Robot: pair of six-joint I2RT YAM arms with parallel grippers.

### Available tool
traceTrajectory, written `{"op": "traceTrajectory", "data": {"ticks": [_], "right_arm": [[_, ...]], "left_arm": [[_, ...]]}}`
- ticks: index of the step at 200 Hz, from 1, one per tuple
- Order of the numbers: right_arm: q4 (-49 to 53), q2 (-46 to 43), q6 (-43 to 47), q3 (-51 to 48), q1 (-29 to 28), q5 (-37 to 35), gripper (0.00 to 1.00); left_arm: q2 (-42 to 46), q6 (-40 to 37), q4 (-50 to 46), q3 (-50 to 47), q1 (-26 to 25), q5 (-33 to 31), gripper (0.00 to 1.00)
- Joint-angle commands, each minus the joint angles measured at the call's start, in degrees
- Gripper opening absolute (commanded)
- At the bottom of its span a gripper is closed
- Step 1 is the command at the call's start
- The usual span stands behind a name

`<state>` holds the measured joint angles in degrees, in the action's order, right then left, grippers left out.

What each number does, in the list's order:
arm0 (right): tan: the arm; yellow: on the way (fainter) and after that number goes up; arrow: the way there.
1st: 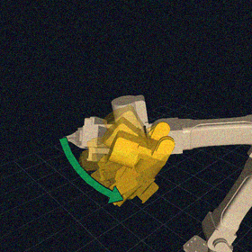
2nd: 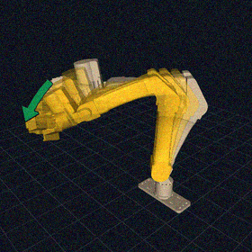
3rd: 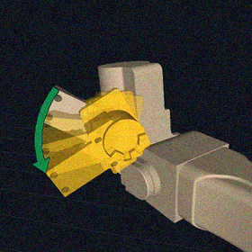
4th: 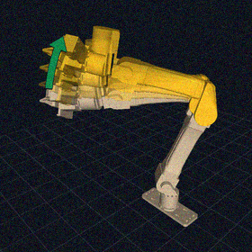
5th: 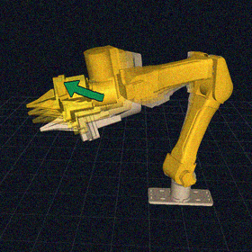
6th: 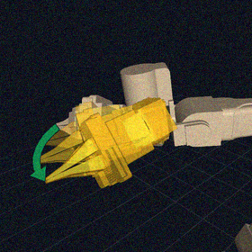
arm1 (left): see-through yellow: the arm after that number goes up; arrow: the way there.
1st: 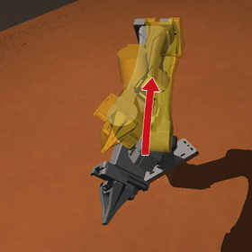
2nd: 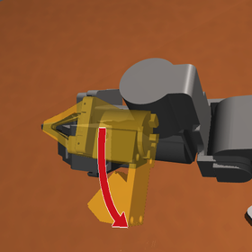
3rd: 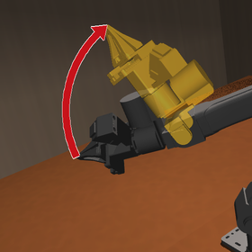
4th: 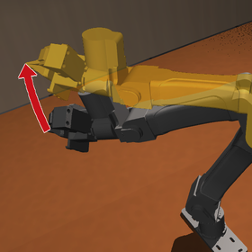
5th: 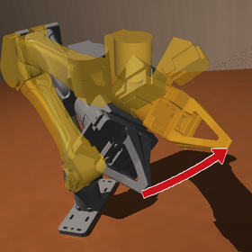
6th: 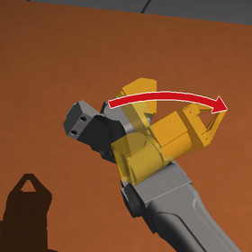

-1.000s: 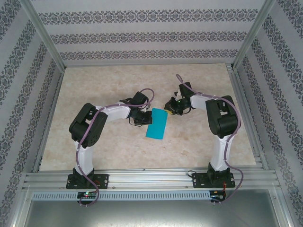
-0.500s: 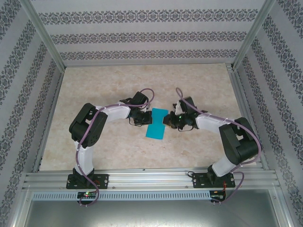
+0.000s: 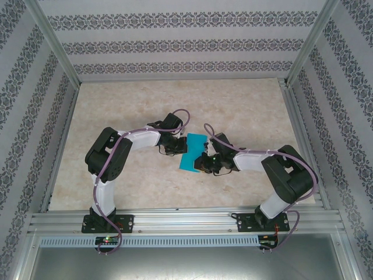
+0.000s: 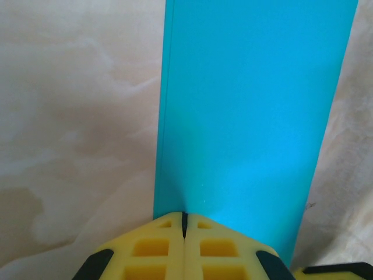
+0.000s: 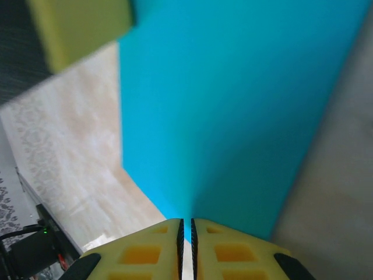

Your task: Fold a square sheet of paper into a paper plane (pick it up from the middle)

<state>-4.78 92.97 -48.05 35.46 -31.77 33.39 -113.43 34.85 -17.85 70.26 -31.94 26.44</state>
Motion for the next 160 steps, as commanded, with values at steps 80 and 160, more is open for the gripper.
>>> {"op": "traceTrajectory", "data": {"ticks": [80, 160], "right_arm": [[11.04, -0.60, 12.37, -0.11, 4.24, 0.71, 0.16], [21.55, -12.56, 16.36, 8.60, 9.80, -5.24, 0.44]], "left_arm": [[5.92, 1.39, -4.13, -4.40, -0.93, -0.90, 0.14], [17.49, 7.85, 5.34, -13.70, 2.94, -0.29, 0.53]]}}
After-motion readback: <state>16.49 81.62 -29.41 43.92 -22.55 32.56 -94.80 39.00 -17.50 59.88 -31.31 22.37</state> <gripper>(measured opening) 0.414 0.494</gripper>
